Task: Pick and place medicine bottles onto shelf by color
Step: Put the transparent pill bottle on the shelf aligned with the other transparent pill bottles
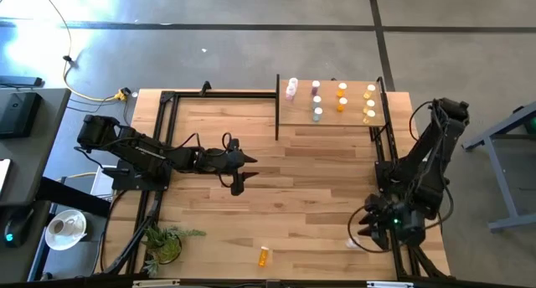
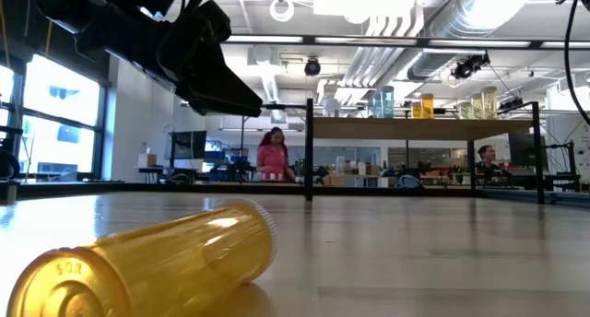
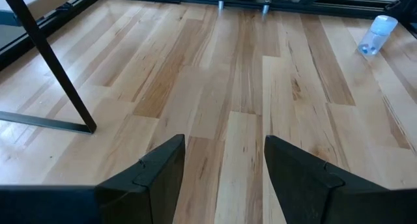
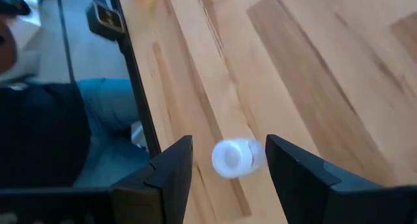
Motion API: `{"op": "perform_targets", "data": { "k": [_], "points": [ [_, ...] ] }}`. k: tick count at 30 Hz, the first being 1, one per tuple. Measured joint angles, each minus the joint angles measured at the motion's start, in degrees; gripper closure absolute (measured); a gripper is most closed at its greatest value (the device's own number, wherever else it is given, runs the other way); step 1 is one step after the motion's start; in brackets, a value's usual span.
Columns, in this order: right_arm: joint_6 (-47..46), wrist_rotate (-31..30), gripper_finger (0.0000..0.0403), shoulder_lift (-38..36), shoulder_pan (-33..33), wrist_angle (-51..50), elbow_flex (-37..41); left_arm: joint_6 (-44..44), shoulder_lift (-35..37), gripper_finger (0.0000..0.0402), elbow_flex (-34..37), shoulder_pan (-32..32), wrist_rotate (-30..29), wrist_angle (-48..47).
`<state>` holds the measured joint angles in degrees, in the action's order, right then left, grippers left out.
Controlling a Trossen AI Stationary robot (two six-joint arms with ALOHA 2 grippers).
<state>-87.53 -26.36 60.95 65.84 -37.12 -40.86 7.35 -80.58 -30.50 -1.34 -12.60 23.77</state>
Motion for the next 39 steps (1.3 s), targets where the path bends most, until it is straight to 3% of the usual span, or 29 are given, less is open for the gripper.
{"op": "perform_targets", "data": {
  "k": [9, 19, 27, 39],
  "points": [
    [-6.75, 2.18, 0.0217, 6.95, 4.63, 1.33, 0.00, 0.14, 0.00, 0.0200, 0.00, -0.02, 0.00, 0.00],
    [-11.54, 2.35, 0.0217, 12.97, 4.83, 3.61, 0.02, 1.51, 0.00, 0.0200, 0.00, -0.02, 0.00, 0.00],
    [-11.60, 1.15, 0.0217, 18.01, 4.66, 10.32, 0.02, 1.51, 0.00, 0.0200, 0.00, -0.02, 0.00, 0.02],
    [-9.70, 2.58, 0.0217, 25.39, 4.71, 11.99, 0.02, 1.70, 0.00, 0.0200, 0.00, -0.02, 0.00, 0.00]
  ]
}}
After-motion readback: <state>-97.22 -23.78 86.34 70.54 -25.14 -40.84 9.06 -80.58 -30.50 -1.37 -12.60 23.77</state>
